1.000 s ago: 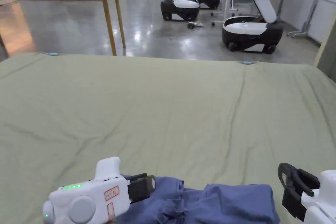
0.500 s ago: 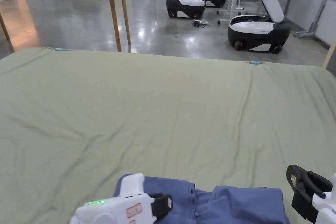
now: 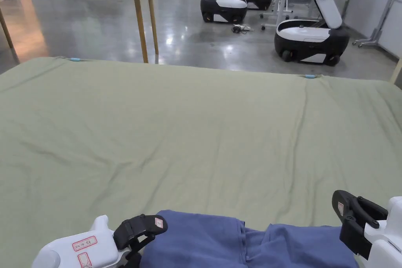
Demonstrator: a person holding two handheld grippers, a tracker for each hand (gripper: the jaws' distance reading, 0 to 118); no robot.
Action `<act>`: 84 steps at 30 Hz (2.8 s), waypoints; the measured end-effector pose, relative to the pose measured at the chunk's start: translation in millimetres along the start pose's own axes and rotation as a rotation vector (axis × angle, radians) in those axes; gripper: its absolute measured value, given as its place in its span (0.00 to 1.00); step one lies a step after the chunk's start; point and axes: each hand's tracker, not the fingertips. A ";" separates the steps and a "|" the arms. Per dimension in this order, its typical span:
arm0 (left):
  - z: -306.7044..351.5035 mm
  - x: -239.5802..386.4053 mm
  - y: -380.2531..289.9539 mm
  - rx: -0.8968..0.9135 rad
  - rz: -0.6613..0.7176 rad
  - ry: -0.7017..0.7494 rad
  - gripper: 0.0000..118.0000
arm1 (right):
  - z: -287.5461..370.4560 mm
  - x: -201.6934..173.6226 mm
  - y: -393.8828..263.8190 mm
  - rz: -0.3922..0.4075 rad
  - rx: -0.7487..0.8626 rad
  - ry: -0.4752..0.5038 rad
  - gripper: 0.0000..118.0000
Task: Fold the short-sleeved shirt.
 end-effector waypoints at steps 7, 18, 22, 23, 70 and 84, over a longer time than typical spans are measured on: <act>-45.5 -7.8 -25.9 -0.018 0.047 0.118 0.11 | 7.0 3.8 5.5 -0.006 0.008 -0.019 0.03; 49.9 35.4 16.0 0.290 -0.261 0.360 0.10 | 11.8 9.8 7.2 -0.009 0.011 -0.024 0.03; 47.0 69.5 7.2 0.312 -0.463 0.528 0.10 | 8.7 3.6 4.6 0.000 0.010 -0.009 0.03; 37.5 84.7 -6.5 0.305 -0.550 0.544 0.10 | 7.8 2.0 3.9 0.002 0.009 -0.005 0.03; -116.7 125.9 -155.3 -0.070 -0.821 0.215 0.17 | -56.1 -11.2 -37.4 -0.192 -0.228 0.222 0.03; -31.2 9.3 -17.0 -0.166 -0.151 -0.042 0.98 | -124.2 8.6 -112.6 -0.464 -0.420 0.373 0.03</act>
